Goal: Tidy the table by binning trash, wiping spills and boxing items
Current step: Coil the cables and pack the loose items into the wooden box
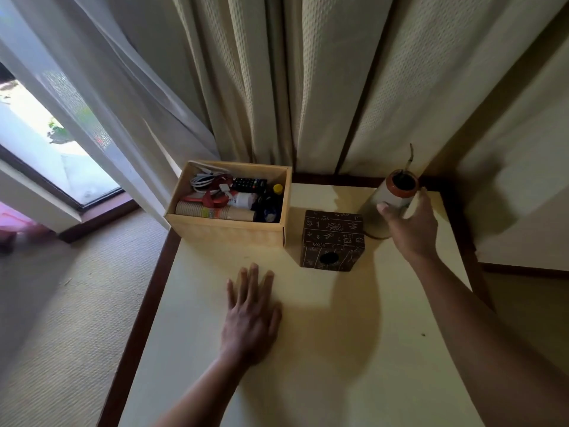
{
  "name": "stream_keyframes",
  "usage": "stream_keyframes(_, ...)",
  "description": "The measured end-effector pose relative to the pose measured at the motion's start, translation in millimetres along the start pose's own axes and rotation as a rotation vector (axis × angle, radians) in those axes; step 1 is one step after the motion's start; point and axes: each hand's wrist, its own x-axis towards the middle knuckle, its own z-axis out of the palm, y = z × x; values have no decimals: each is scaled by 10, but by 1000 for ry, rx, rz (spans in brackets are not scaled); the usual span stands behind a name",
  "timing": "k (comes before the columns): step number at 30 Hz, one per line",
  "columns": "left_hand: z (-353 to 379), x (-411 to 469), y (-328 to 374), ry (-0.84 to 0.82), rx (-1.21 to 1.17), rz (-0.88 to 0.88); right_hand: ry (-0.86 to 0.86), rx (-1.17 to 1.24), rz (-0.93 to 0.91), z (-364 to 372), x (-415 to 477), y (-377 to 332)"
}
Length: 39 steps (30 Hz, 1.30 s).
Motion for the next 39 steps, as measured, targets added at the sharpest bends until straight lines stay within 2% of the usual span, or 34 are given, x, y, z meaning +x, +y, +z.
stream_keyframes(2, -10, -2, 10, 3, -13, -4, 60, 88, 60, -52, -252, 76)
stream_keyframes(4, -18, -5, 20, -3, -14, -14, 52, 133, -30, 0, -642, 234)
stream_keyframes(6, -27, -8, 24, -6, -20, -22, -119, 119, -60, 143, -981, 354)
stream_keyframes(8, -32, -18, 29, -8, -17, -25, -288, 187, 5, 300, -1122, 366)
stream_keyframes(11, -31, -17, 38, -8, -14, -30, -342, 277, 35, 477, -1056, 323)
stream_keyframes(17, -51, -34, 38, -12, -1, -27, -167, 74, -62, 597, -962, 215)
stream_keyframes(21, -76, -31, 58, -27, 11, -29, -29, -270, -138, 610, -726, -37)
stream_keyframes(24, -85, -28, 58, -33, 14, -31, -16, -480, -75, 688, -480, -271)
stream_keyframes(31, -60, -8, 46, -34, 32, -30, -51, -587, -60, 934, -210, -400)
stream_keyframes(34, -77, -10, 64, -35, 33, -30, -57, -530, -94, 985, -238, -342)
stream_keyframes(39, -89, -9, 57, -31, 17, -38, -239, 15, -17, 1029, -522, -97)
